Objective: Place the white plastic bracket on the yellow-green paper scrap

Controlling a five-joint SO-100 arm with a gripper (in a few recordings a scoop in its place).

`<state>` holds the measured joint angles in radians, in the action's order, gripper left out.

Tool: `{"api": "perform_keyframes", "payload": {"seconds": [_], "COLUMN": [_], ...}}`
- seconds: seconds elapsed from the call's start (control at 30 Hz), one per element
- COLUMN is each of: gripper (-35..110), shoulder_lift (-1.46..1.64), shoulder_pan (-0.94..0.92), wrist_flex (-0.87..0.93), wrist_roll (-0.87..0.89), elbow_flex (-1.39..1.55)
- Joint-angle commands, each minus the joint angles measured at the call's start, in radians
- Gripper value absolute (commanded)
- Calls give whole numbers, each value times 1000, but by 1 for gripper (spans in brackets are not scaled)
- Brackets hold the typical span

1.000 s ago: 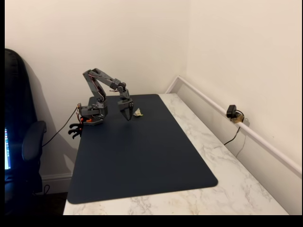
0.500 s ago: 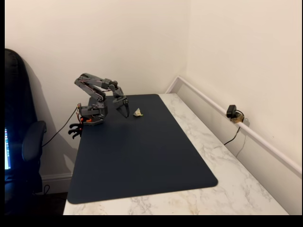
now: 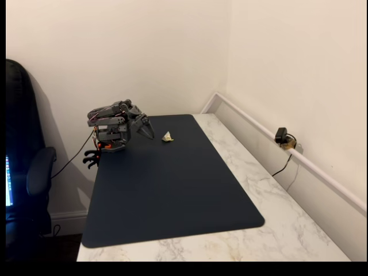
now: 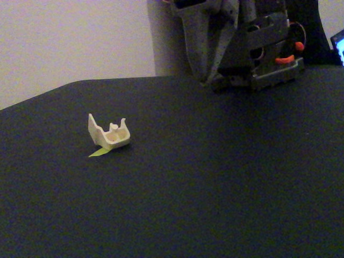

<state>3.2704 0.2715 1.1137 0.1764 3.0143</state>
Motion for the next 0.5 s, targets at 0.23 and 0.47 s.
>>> {"api": "perform_keyframes", "payload": {"seconds": [0.23,0.47], "gripper": [0,0], "shoulder_lift": [34,34], "shoulder_pan": [18,18], "wrist_flex": [9,9], "wrist_roll": [0,3], "elbow_flex": [2,2]}}
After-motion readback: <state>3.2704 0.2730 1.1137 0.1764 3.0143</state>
